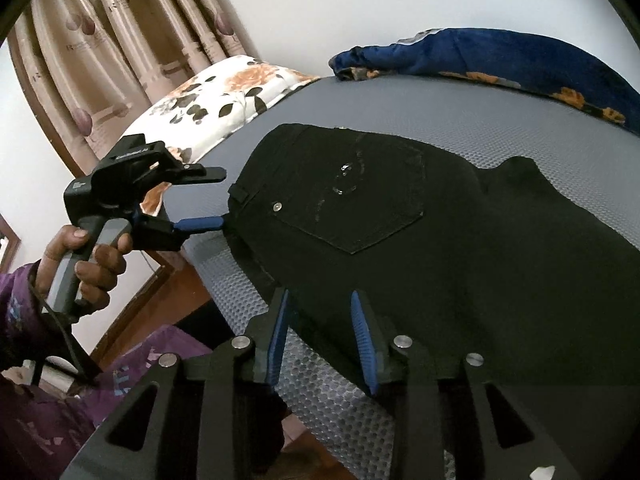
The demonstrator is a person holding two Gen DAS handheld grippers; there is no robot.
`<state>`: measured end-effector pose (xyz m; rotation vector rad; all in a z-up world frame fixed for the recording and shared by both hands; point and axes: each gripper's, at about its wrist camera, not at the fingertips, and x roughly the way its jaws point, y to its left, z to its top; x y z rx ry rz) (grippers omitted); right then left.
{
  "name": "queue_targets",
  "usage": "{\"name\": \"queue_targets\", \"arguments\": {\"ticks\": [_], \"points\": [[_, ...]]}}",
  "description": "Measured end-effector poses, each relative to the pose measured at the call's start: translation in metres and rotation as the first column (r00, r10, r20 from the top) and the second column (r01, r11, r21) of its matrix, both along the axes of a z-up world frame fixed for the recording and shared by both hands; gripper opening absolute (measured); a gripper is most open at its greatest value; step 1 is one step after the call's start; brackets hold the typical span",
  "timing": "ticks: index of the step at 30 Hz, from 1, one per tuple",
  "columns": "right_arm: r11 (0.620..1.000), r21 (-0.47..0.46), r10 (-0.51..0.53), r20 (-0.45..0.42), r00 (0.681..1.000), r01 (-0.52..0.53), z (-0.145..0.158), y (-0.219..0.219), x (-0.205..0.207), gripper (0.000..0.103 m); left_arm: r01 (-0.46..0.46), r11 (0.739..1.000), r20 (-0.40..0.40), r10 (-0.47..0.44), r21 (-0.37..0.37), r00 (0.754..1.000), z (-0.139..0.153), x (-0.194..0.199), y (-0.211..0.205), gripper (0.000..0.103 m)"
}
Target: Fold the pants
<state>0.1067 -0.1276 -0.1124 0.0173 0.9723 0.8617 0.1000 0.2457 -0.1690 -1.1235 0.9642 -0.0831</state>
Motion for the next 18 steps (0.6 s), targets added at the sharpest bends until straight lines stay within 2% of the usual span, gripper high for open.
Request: {"name": "queue_targets", "arguments": {"ticks": [2,6,11,13,14,15,17,18], "points": [[1.0,0.001,-0.004,-0.003,1.0,0.004,-0.001,0.0,0.001,0.031,0.013,1.0,-0.025,-0.013,0.01,1.0,-0.002,0.009,-0.001,0.068],[1.0,0.011,-0.015,-0.008,1.0,0.015,0.0,-0.001,0.003,0.032,0.006,1.0,-0.008,-0.006,-0.008,1.0,0.0,0.018,-0.004,0.074],[1.0,-0.015,-0.005,0.007,1.0,0.005,-0.003,0.002,0.004,0.032,-0.01,1.0,0.008,0.01,-0.016,1.0,-0.005,0.025,-0.01,0.075],[1.0,-0.029,0.004,0.021,1.0,-0.003,-0.004,0.004,0.004,0.032,-0.007,1.0,0.026,0.007,0.011,1.0,-0.004,0.025,-0.015,0.073],[0.999,-0.046,0.013,0.035,0.999,-0.012,-0.006,0.007,0.003,0.035,-0.005,1.0,0.031,0.004,0.029,1.0,-0.003,0.025,-0.018,0.064],[0.998,-0.059,0.023,0.045,0.999,-0.021,-0.007,0.01,0.002,0.038,0.005,0.998,0.034,-0.007,0.063,0.999,-0.002,0.025,-0.02,0.05],[0.995,-0.088,0.055,0.084,0.995,-0.047,-0.007,0.016,-0.004,0.045,0.014,0.995,0.031,-0.017,0.098,0.999,-0.002,0.025,-0.022,0.032],[0.993,-0.105,0.071,0.11,0.991,-0.059,-0.006,0.02,-0.009,0.052,0.012,0.996,0.035,-0.015,0.09,0.999,-0.004,0.024,-0.021,0.031]]}}
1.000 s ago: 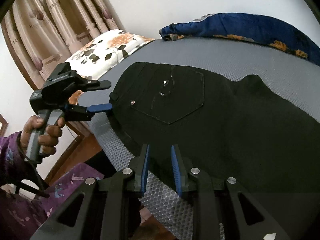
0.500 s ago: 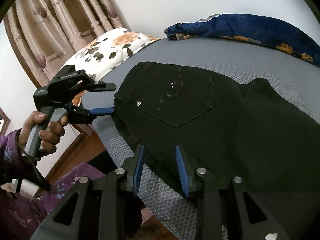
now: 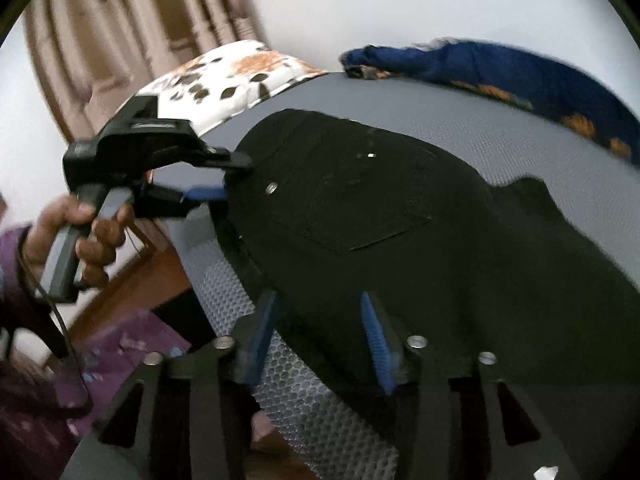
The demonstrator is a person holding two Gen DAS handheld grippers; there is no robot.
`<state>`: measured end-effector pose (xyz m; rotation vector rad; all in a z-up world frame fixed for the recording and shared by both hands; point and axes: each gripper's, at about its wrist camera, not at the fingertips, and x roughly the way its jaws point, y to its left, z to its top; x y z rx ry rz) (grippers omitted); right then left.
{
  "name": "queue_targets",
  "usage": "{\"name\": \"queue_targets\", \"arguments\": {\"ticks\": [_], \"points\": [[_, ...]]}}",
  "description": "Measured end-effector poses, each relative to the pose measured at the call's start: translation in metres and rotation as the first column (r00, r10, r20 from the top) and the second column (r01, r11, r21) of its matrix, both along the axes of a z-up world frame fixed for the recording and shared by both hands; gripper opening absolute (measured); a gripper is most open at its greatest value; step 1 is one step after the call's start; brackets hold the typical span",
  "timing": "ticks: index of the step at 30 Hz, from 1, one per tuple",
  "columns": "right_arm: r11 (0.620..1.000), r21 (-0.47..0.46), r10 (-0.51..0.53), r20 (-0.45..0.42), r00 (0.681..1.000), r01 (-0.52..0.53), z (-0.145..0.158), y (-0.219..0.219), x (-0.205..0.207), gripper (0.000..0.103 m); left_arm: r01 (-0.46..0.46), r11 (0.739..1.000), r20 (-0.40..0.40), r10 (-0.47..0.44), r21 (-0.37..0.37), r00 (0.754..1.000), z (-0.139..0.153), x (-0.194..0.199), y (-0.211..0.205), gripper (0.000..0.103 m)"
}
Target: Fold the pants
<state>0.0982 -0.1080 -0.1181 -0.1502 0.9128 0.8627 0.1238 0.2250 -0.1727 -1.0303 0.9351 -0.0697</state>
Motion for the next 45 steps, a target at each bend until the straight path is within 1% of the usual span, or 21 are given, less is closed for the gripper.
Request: {"name": "queue_targets", "arguments": {"ticks": [2,5,8,10,11,12,15,20,25,28,31,32,33,35,37,38,40,41,42,43,45], "points": [[0.998,-0.057,0.041,0.075,0.996,-0.037,0.001,0.01,-0.012,0.058,0.003,1.0,0.009,-0.003,0.007,1.0,0.0,0.0,-0.004,0.029],[0.991,-0.129,0.062,0.153,0.986,-0.042,-0.002,0.02,-0.02,0.058,0.01,0.999,0.037,-0.012,0.045,0.999,0.007,-0.003,-0.007,0.027],[0.982,-0.188,0.064,0.202,0.977,-0.025,-0.006,0.025,-0.022,0.056,-0.002,0.999,0.044,0.001,0.033,0.999,0.011,-0.007,-0.01,0.027],[0.973,-0.228,0.083,0.247,0.966,-0.026,-0.009,0.028,-0.026,0.04,-0.008,1.0,0.045,0.007,0.024,0.999,0.01,-0.012,-0.006,0.027],[0.966,-0.258,0.098,0.263,0.96,-0.028,-0.011,0.032,-0.027,0.016,-0.007,1.0,0.045,0.006,0.021,0.999,0.011,-0.013,-0.008,0.027],[0.96,-0.279,0.104,0.259,0.96,-0.029,-0.014,0.034,-0.026,0.005,-0.008,1.0,0.044,0.007,0.018,0.999,0.01,-0.016,-0.005,0.027],[0.96,-0.28,0.098,0.242,0.965,-0.027,-0.016,0.036,-0.025,0.004,-0.018,1.0,0.047,0.017,0.022,0.999,0.012,-0.024,-0.002,0.027],[0.983,-0.182,0.063,0.197,0.978,-0.026,-0.003,0.022,-0.022,0.003,-0.024,0.998,0.053,0.021,0.057,0.998,0.021,-0.039,0.001,0.027],[0.986,-0.147,0.095,0.137,0.986,-0.074,-0.005,0.019,-0.025,0.003,-0.023,0.997,0.014,0.022,0.08,1.0,0.012,-0.047,0.002,0.027],[0.984,-0.159,0.103,0.13,0.986,-0.082,-0.012,0.02,-0.026,0.003,-0.02,0.994,0.004,0.02,0.106,1.0,0.005,-0.047,0.003,0.027],[0.987,-0.137,0.095,0.097,0.991,-0.082,-0.014,0.02,-0.021,0.009,0.003,0.985,0.001,-0.003,0.175,1.0,0.008,-0.041,-0.004,0.03],[0.99,-0.12,0.088,0.094,0.992,-0.076,-0.012,0.017,-0.02,0.01,0.008,0.981,-0.007,-0.007,0.193,1.0,0.011,-0.041,-0.005,0.036],[0.992,-0.102,0.084,0.088,0.993,-0.075,-0.009,0.015,-0.018,0.021,0.01,0.979,-0.023,-0.005,0.203,1.0,0.012,-0.042,-0.004,0.043],[0.997,-0.032,0.077,0.085,0.993,-0.075,0.001,0.004,-0.017,0.039,-0.019,0.97,-0.052,0.033,0.242,0.998,0.019,-0.048,0.003,0.052],[0.997,0.069,0.038,0.079,0.996,-0.044,0.016,-0.017,-0.012,0.04,-0.05,0.963,-0.046,0.064,0.264,0.997,0.026,-0.057,0.01,0.054],[0.991,0.136,0.011,0.046,0.999,-0.017,0.023,-0.033,-0.005,0.039,-0.059,0.96,-0.054,0.077,0.272,0.996,0.031,-0.061,0.015,0.055],[0.98,0.191,-0.048,0.003,0.999,0.047,0.031,-0.06,0.011,0.039,-0.083,0.944,-0.018,0.094,0.32,0.995,0.044,-0.067,0.018,0.055],[0.974,0.21,-0.08,-0.017,0.997,0.082,0.034,-0.077,0.024,0.041,-0.082,0.929,0.016,0.082,0.361,0.996,0.054,-0.067,0.015,0.055],[0.968,0.226,-0.101,-0.036,0.994,0.107,0.035,-0.091,0.034,0.041,-0.049,0.916,0.041,0.036,0.397,0.999,0.064,-0.062,0.006,0.055],[0.962,0.239,-0.122,-0.058,0.991,0.132,0.035,-0.105,0.047,0.041,0.01,0.915,0.049,-0.032,0.403,0.998,0.07,-0.054,-0.006,0.055],[0.956,0.253,-0.124,-0.1,0.987,0.146,0.035,-0.126,0.075,0.041,0.128,0.931,0.071,-0.161,0.341,0.984,0.072,-0.035,-0.036,0.059]]}}
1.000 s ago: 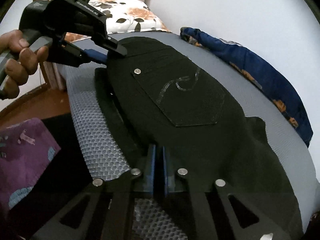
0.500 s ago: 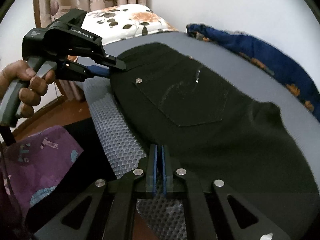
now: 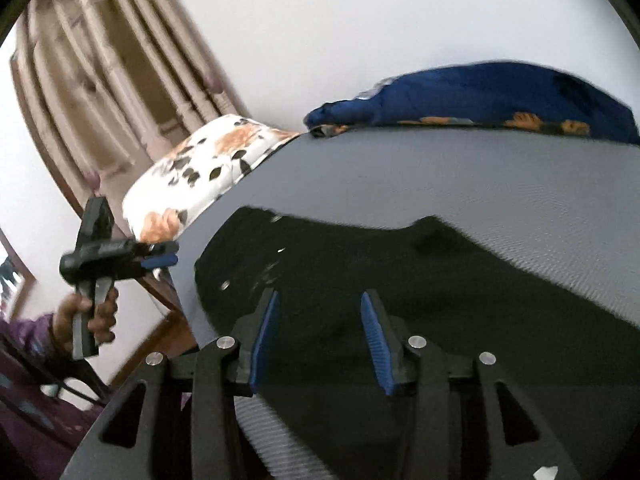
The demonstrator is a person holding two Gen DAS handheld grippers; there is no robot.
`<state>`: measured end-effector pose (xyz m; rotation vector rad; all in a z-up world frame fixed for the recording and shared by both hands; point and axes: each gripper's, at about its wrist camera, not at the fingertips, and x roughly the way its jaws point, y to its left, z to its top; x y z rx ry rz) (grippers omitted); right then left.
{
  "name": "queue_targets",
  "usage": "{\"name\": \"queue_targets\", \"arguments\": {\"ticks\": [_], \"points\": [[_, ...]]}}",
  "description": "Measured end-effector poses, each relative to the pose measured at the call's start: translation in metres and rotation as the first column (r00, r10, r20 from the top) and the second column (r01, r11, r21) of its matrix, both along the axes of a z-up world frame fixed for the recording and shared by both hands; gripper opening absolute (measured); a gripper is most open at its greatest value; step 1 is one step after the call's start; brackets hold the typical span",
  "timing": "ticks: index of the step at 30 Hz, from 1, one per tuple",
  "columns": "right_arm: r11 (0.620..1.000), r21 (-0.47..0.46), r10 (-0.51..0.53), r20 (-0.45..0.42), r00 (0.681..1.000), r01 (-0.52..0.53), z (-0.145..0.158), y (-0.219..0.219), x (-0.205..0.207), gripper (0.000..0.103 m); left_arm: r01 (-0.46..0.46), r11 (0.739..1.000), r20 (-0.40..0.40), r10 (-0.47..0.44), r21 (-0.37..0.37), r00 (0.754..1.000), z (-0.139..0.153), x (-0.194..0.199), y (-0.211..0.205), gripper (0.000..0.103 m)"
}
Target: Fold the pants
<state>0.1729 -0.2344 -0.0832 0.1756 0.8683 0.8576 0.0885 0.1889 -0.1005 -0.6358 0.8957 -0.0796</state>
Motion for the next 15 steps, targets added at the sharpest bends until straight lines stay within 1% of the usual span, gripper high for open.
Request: {"name": "queue_targets", "arguments": {"ticks": [1,2,4,5,6,7,8,10,12,15], "points": [[0.999,-0.03,-0.013,0.013,1.0,0.014,0.0,-0.006,0.013,0.041,0.031,0.999,0.004,-0.031,-0.017,1.0,-0.001,0.007,-0.011,0.059],[0.998,-0.055,-0.007,0.02,1.0,0.008,0.0,-0.007,0.023,0.041,0.06,0.998,0.01,-0.06,-0.017,0.998,-0.004,0.015,-0.024,0.059],[0.996,-0.083,0.03,0.015,0.999,-0.028,-0.002,-0.007,0.043,0.041,0.096,0.995,0.015,-0.096,-0.01,0.995,-0.011,0.03,-0.039,0.059],[0.993,-0.108,0.043,0.015,0.999,-0.041,-0.005,-0.005,0.053,0.041,0.105,0.994,0.015,-0.105,-0.014,0.994,-0.016,0.037,-0.043,0.059],[0.992,-0.112,0.067,0.009,0.998,-0.065,-0.006,-0.003,0.061,0.041,0.11,0.994,0.01,-0.11,-0.018,0.994,-0.023,0.045,-0.045,0.059],[0.989,-0.118,0.095,0.004,0.995,-0.094,-0.009,0.001,0.071,0.041,0.108,0.994,-0.004,-0.108,-0.007,0.994,-0.031,0.053,-0.046,0.059],[0.986,-0.131,0.101,0.009,0.995,-0.099,-0.01,-0.002,0.075,0.041,0.095,0.995,-0.029,-0.095,0.01,0.995,-0.04,0.06,-0.043,0.059],[0.98,-0.143,0.142,0.002,0.99,-0.14,-0.018,0.001,0.09,0.041,0.063,0.998,-0.039,-0.064,-0.012,0.997,-0.051,0.066,-0.032,0.059],[0.971,-0.155,0.184,-0.008,0.983,-0.183,-0.027,0.007,0.102,0.041,0.033,0.998,-0.025,-0.034,-0.054,0.999,-0.055,0.066,-0.025,0.059],[0.951,-0.183,0.244,-0.049,0.969,-0.249,-0.043,0.017,0.116,0.041,0.045,0.999,-0.004,-0.045,-0.009,0.999,-0.055,0.064,-0.027,0.059]]}}
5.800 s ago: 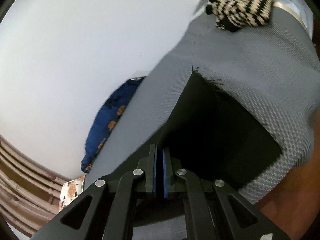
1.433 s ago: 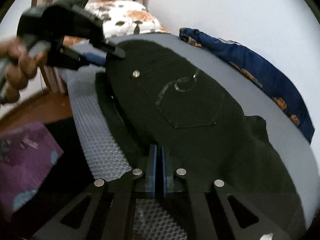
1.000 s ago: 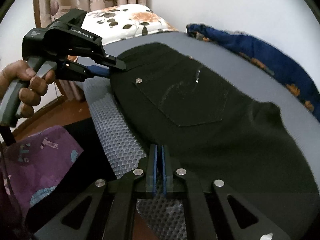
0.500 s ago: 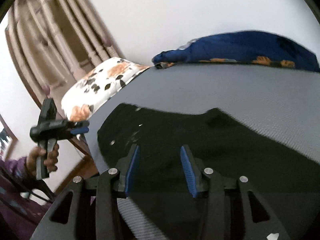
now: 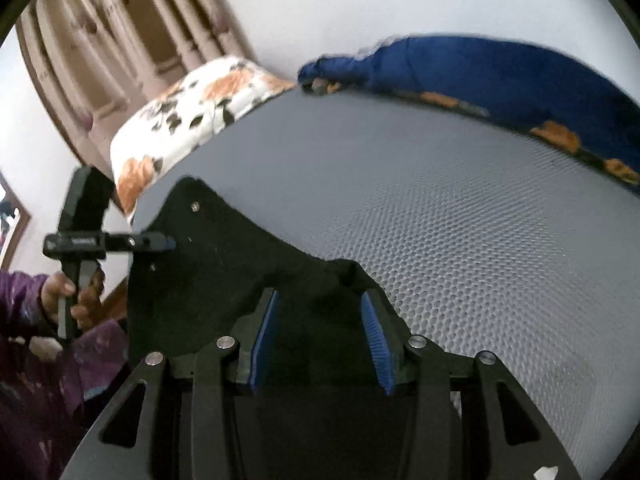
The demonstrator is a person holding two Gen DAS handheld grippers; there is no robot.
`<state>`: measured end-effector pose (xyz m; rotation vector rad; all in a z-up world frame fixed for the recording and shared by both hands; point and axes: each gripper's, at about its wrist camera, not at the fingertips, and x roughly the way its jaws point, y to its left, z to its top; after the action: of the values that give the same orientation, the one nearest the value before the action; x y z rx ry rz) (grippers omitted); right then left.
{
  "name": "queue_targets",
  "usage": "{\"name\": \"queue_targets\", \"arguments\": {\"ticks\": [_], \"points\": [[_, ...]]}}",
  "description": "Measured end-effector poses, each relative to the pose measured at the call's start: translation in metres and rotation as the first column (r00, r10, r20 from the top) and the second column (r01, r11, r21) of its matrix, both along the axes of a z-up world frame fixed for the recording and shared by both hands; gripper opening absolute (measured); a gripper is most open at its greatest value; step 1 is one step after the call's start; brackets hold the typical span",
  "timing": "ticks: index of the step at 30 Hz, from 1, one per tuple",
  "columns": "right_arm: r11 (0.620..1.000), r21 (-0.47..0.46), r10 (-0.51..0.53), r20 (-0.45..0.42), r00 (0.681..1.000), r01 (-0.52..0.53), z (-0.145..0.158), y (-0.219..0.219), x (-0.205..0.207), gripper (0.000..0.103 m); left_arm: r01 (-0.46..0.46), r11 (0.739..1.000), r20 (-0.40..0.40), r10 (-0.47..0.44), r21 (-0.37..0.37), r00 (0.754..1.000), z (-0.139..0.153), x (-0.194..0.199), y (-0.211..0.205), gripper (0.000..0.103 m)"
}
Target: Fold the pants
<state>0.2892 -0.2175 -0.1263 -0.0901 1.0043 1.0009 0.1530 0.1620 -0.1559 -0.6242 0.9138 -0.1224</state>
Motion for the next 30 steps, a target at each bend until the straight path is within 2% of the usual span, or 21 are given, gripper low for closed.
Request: {"name": "queue_targets", "arguments": {"ticks": [3,6,11,14,18,23,27,30], "points": [[0.997,-0.001,0.076,-0.072,0.995,-0.076,-0.016,0.009,0.008,0.04,0.005,1.0,0.016,-0.006,0.018,1.0,-0.002,-0.001,-0.002,0.059],[0.991,-0.04,0.127,-0.085,0.988,-0.131,-0.027,0.02,0.012,0.039,0.007,1.0,0.017,-0.007,0.016,1.0,-0.004,0.0,-0.004,0.059],[0.99,0.018,0.142,-0.136,0.981,-0.141,-0.032,0.021,0.031,0.038,0.005,1.0,0.021,-0.005,0.018,1.0,-0.004,0.001,-0.012,0.059],[0.989,0.069,0.143,-0.167,0.976,-0.133,-0.032,0.022,0.04,0.032,0.008,1.0,0.025,-0.008,0.024,1.0,-0.005,-0.002,-0.014,0.059],[0.987,0.037,0.163,-0.132,0.978,-0.159,-0.029,0.021,0.04,0.022,0.008,1.0,0.022,-0.008,0.02,1.0,-0.007,0.001,-0.016,0.06],[0.984,-0.014,0.177,-0.095,0.98,-0.179,-0.027,0.016,0.04,0.022,0.007,1.0,0.021,-0.008,0.016,1.0,-0.006,0.002,-0.017,0.063],[0.977,-0.055,0.199,-0.101,0.975,-0.205,-0.035,0.02,0.037,0.022,0.016,0.999,0.03,-0.017,0.037,0.999,-0.006,0.003,-0.021,0.066],[0.974,-0.046,0.216,-0.111,0.97,-0.222,-0.034,0.023,0.039,0.022,0.02,0.998,0.038,-0.022,0.052,0.999,-0.006,0.003,-0.023,0.067]]}}
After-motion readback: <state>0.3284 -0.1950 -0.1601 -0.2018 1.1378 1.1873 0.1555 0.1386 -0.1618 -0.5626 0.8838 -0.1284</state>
